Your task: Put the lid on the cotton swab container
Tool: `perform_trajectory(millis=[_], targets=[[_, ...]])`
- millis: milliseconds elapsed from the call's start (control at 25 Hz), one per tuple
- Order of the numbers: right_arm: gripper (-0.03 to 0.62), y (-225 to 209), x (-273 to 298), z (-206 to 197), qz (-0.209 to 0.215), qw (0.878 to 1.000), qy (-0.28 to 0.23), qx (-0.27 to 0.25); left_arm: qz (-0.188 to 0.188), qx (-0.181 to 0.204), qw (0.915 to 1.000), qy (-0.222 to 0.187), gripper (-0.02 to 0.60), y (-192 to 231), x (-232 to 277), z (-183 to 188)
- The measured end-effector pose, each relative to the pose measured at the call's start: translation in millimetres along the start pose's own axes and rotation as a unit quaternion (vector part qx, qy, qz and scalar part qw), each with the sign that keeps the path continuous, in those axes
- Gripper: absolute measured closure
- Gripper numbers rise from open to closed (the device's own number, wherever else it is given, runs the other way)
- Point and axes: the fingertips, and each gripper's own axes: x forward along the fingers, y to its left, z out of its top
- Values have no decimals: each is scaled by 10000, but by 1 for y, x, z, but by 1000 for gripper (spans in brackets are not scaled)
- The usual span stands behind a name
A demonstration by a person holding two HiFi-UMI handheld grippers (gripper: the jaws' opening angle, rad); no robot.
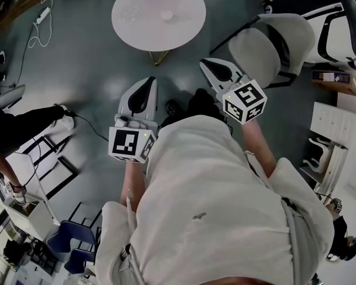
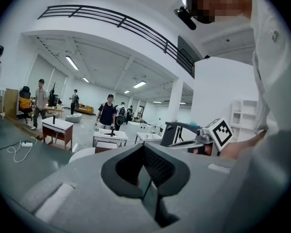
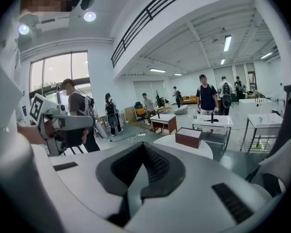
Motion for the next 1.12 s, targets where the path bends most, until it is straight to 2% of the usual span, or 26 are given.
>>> perform_trajectory(millis=[120, 320, 480, 680, 880, 1120], targets=[[588, 0, -10, 7, 120, 9997, -16, -199, 33, 14, 10000, 2, 573, -8, 3, 2], [588, 7, -24, 19, 366, 9990, -67, -231, 145, 23, 9999, -46, 573, -16, 2, 9], [588, 15, -27, 33, 380, 9981, -193, -441, 205, 14, 9998, 8, 573, -17, 1, 6], [588, 21, -30, 47, 478, 9975, -303, -424, 298, 2, 9996, -1, 574, -16, 0, 8], [588, 29, -32, 48, 597, 9961, -371, -528, 369, 36, 9993, 4, 573, -17, -2, 6], [588, 35, -35, 41, 535, 9963, -321, -585, 422, 45, 9990, 101, 573, -23, -8, -2]])
